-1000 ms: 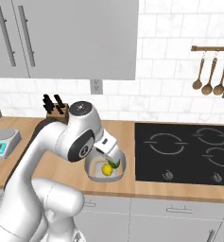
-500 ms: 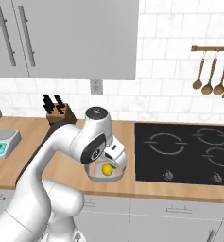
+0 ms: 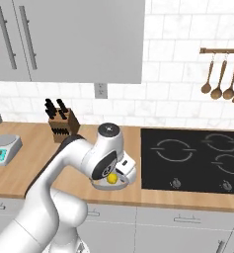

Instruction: Take the meat container that has the steak and place it on the second highest rack of the freezer. Then take the vegetable container that has the avocado and lemon and place it on the highest rack of the freezer.

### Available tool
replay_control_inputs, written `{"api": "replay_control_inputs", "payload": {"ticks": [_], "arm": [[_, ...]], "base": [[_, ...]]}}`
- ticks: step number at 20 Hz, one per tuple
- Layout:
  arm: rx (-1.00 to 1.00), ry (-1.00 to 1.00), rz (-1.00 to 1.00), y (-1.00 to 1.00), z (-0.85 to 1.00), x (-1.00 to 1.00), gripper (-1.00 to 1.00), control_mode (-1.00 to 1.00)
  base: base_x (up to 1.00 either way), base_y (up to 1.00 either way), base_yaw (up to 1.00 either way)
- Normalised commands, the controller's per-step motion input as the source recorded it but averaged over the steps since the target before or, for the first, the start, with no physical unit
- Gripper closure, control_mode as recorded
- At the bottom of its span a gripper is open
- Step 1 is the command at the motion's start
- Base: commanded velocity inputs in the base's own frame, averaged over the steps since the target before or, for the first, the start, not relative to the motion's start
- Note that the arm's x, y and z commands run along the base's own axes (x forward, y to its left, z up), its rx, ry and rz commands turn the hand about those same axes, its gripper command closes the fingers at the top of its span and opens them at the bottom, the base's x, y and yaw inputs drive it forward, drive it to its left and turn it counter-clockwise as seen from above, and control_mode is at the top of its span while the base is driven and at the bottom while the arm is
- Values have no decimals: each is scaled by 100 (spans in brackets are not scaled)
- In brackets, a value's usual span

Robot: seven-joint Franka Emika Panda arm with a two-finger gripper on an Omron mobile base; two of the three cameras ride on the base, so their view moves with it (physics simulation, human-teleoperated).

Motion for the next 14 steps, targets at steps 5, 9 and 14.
{"api": "replay_control_inputs", "payload": {"ticks": [5, 9, 14], "arm": [[0, 0, 0, 0, -12, 29, -100, -100], [0, 0, 0, -16, -26, 16, -100, -100], [0, 0, 0, -16, -25, 0, -100, -100]], "base": [[0, 0, 0], [0, 0, 0], [0, 0, 0]]}}
